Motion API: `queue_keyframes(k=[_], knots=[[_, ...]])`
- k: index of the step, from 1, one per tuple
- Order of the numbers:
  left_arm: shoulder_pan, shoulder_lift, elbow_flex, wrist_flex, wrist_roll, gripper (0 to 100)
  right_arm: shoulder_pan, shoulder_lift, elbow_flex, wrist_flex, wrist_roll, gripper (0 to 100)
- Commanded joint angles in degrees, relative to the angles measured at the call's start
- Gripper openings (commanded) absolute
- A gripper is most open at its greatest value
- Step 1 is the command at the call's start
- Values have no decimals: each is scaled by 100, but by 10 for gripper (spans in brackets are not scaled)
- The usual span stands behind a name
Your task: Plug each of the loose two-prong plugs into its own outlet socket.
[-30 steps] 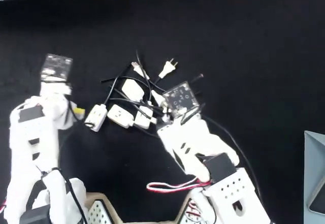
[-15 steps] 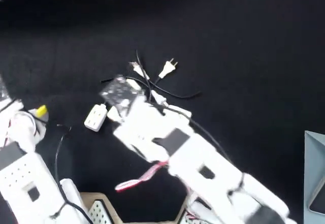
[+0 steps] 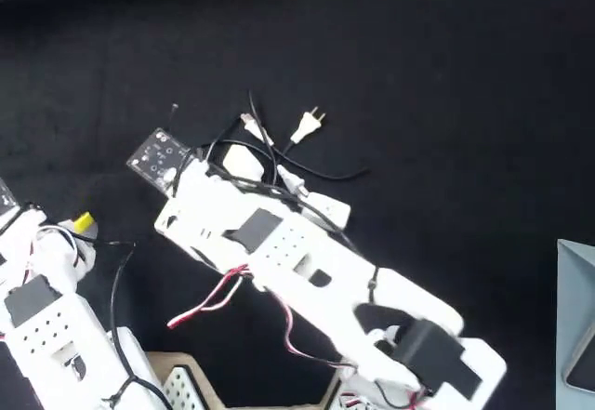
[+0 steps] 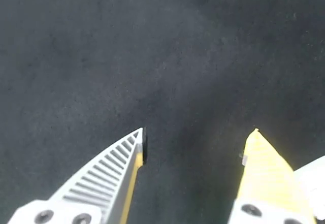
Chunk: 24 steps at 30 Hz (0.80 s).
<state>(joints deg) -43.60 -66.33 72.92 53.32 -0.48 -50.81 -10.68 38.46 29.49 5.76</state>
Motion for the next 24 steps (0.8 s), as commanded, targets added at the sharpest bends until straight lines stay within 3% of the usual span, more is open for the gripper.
queue_keyframes(k=[1,17,24], knots=[[-40,-79,31,-26,44,310,-88,215,-180,-677,26,12],[-48,-79,198,-167,18,310,-281,1218,-180,-1829,431,12],[-48,-79,303,-343,18,310,-281,1332,-295,-1873,431,12]])
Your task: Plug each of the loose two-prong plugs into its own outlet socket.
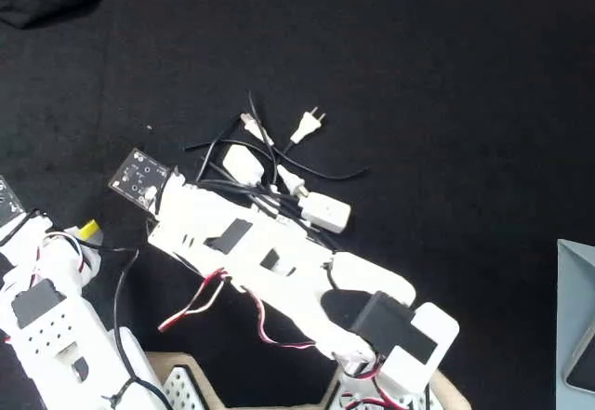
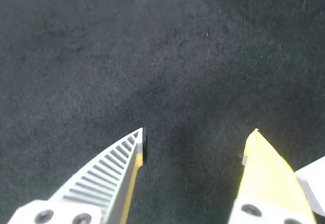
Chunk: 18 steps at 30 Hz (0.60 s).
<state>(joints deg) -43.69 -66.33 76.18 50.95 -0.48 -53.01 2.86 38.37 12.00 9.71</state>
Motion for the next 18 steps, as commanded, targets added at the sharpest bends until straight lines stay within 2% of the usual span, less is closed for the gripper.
queue_keyframes(k=[1,18], knots=[[-40,-79,-22,-105,18,310,-62,-22,-286,-123,35,12],[-40,-79,-13,-79,9,310,-35,875,-769,-176,35,12]])
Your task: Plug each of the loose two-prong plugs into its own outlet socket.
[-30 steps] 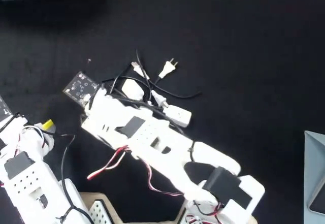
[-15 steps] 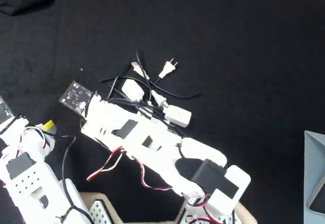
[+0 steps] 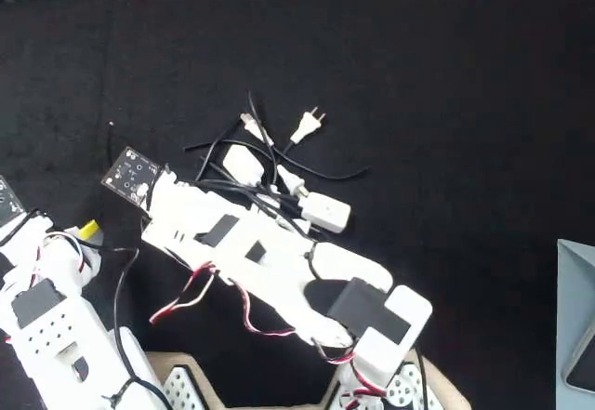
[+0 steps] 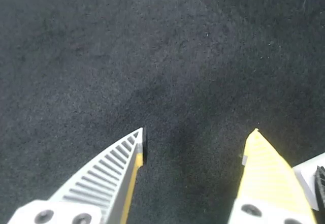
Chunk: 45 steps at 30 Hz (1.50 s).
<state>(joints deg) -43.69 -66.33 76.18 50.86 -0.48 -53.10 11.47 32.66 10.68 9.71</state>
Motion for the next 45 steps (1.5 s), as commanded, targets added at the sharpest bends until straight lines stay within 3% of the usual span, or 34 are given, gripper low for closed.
queue_keyframes(k=[1,14,21,31,37,45], knots=[[-40,-79,-13,-70,9,310,-26,13,-189,-35,35,12],[-22,-79,48,-97,0,310,290,66,-470,1204,35,11],[4,-79,48,-79,0,310,281,277,-453,1257,774,11],[4,-79,48,-97,0,310,290,242,-602,1635,774,18],[4,-79,48,-97,0,310,290,-145,-611,1732,747,133],[4,-79,48,-105,0,310,290,-629,-593,1987,747,106]])
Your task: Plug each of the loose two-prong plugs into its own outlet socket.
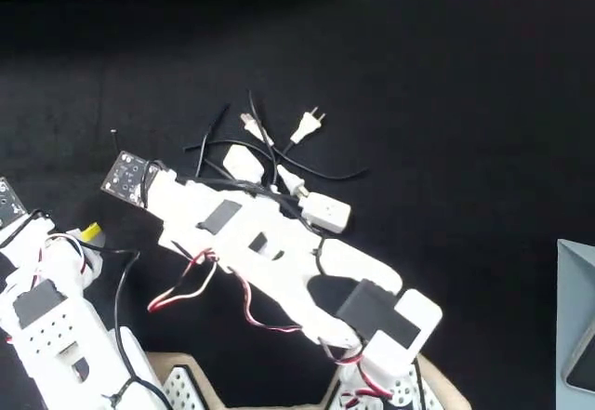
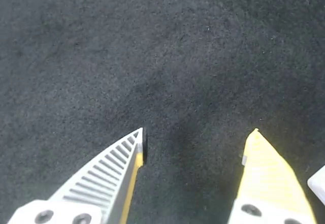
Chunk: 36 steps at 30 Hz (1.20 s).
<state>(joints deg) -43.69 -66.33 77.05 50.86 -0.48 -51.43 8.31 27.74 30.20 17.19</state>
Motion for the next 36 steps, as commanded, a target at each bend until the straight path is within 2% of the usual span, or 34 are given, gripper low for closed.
queue_keyframes(k=[1,9,20,26,30,36], knots=[[4,-79,-40,-105,0,310,123,-295,-101,35,0,99],[4,-79,-40,-105,0,310,97,251,-145,-9,44,13],[4,-79,-40,-105,-9,314,-193,312,-488,149,-88,26],[13,-79,-92,-62,-387,315,-185,-514,-1121,1451,-1125,166],[356,-79,-119,123,-800,315,-185,-1349,-1226,2295,-1187,167],[1262,-79,-831,1160,-1310,315,132,-2721,-1200,3842,-1213,167]])
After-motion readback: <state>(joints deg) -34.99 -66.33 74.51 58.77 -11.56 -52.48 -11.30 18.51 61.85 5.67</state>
